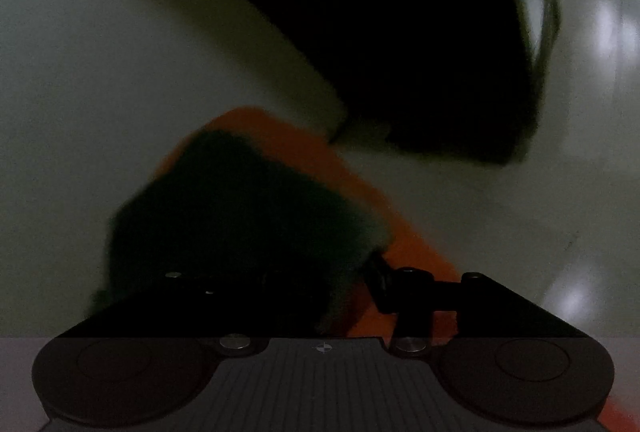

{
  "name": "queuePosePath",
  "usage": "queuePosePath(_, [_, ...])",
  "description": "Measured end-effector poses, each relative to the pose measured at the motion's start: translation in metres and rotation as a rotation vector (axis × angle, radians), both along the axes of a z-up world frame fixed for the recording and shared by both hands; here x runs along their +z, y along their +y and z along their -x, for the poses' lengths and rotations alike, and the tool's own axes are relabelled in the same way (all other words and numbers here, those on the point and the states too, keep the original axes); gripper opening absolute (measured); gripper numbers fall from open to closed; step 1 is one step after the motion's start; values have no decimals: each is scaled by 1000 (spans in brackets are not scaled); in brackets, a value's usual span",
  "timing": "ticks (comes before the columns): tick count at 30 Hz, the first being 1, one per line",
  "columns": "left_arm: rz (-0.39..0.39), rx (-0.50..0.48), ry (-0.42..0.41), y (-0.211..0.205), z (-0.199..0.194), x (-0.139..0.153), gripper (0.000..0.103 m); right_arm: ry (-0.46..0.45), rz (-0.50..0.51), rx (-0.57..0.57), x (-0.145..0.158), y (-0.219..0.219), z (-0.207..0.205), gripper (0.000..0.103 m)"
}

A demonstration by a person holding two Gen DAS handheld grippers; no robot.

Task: Fold clothes
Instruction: 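Carry the folded jacket with both grippers away from the bed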

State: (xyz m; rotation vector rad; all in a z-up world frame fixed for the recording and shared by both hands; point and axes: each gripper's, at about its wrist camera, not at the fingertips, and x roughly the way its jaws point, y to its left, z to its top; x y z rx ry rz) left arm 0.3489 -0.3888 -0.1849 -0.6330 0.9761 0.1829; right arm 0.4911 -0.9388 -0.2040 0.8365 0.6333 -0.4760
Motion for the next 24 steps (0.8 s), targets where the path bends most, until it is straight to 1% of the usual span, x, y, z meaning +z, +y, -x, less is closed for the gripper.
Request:
queuePosePath(1, [-72,-44,-27,-7,5,16,52,-10,40,-16,8,-1,3,54])
queuePosePath(2, [-133,-85,-53,-13,5,28,58,-29,71,-34,15,-3,5,59])
queuePosePath(3, [-182,-110,-70,-18,2,34,65,-54,96,-47,22,-4,6,73])
queuePosePath(4, [-224,-116,-68,-23,-2,35,71,-66,87,-35,22,-6,1,86])
queuePosePath(5, [-249,-109,-37,-26,-7,30,79,-62,55,-6,18,-8,-8,90])
queuePosePath(6, [-246,-92,6,-26,-16,18,79,-58,23,23,15,-10,-17,91])
queuePosePath(7, [-216,-70,55,-25,-25,2,79,-35,-24,52,6,-11,-29,91])
queuePosePath(8, [-174,-55,93,-24,-29,-13,73,3,-84,82,-6,-10,-43,91])
queuePosePath(9, [-143,-48,90,-24,-32,-22,48,23,-119,104,-15,-7,-54,90])
queuePosePath(10, [-124,-40,46,-24,-34,-24,33,25,-132,121,-22,-2,-61,73])
queuePosePath(11, [-107,-32,-16,-25,-36,-21,20,9,-150,122,-27,3,-65,52])
queuePosePath(12, [-126,-20,-72,-27,-36,-12,18,-14,-152,112,-27,8,-66,19])
queuePosePath(13, [-155,-9,-125,-28,-34,5,17,-32,-136,102,-21,12,-65,18])
queuePosePath(15, [-175,2,-232,-25,-31,42,16,-69,-42,104,4,19,-55,15])
queuePosePath(16, [-182,5,-265,-22,-29,59,16,-84,-2,100,19,21,-45,15])
queuePosePath(17, [-198,2,-271,-19,-26,72,16,-95,23,90,34,22,-32,14])
queuePosePath(18, [-219,-8,-258,-17,-26,77,16,-94,51,89,45,24,-20,13])
queuePosePath(19, [-229,-14,-221,-13,-25,74,16,-84,83,96,54,27,-8,13])
queuePosePath(20, [-222,-13,-167,-7,-30,63,16,-63,89,108,56,28,-1,13])
queuePosePath(21, [-195,-25,-101,-3,-39,47,16,-33,75,124,53,27,4,14])
queuePosePath(22, [-142,-45,-32,4,-56,24,17,-7,65,142,48,28,6,17])
queuePosePath(23, [-81,-44,26,14,-65,2,21,16,58,164,41,30,8,20])
queuePosePath(24, [-42,-28,64,21,-59,-11,31,14,45,182,37,29,8,24])
